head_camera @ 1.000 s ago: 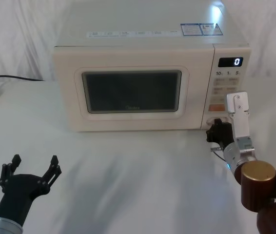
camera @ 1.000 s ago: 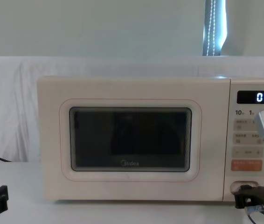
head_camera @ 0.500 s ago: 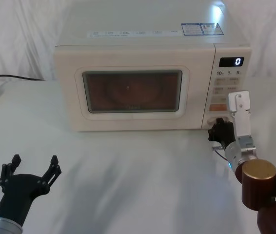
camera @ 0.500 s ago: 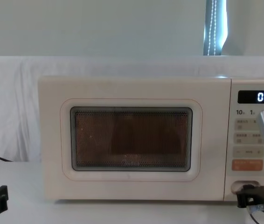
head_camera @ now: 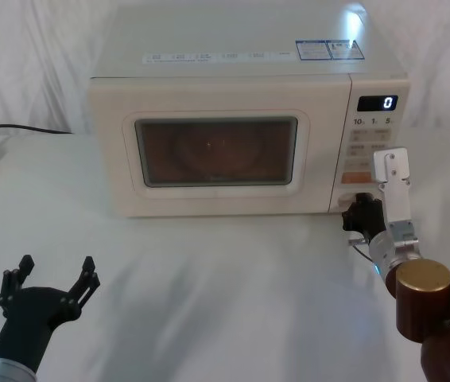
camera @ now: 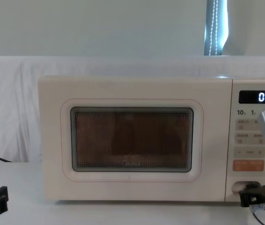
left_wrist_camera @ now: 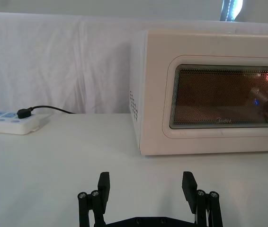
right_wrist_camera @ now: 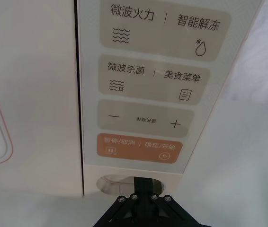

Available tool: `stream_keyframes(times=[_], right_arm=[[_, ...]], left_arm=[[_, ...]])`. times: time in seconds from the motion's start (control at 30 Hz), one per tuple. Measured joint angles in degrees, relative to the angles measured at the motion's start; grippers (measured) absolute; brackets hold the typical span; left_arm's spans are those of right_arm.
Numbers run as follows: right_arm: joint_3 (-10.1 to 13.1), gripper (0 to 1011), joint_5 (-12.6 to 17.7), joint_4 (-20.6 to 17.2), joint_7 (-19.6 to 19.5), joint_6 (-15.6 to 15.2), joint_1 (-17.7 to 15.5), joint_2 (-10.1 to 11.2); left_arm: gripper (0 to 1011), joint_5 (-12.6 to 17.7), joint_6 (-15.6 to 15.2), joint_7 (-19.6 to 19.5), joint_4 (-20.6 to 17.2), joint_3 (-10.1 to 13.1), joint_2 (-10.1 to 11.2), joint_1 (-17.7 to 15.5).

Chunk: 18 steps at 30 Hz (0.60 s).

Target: Press the button to open the microwave door with one hand; close the microwave door with the other hand.

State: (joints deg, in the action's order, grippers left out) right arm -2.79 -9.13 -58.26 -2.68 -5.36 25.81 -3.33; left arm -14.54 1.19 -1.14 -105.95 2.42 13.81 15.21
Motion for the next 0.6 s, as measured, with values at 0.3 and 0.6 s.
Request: stream_keyframes(times=[0.3, 0.6], right_arm=[[0.1, 0, -0.3, 1.5, -0.2, 0.3, 1.0, 0.0], [0.2, 0, -0.4, 2.7, -0.3, 0.7, 1.7, -0.1]], left_arm=[[1001, 0.0, 0.0, 0.0, 0.0, 0.0, 0.0, 0.0], [1001, 0.0, 0.0, 0.0, 0.0, 0.0, 0.0, 0.0]])
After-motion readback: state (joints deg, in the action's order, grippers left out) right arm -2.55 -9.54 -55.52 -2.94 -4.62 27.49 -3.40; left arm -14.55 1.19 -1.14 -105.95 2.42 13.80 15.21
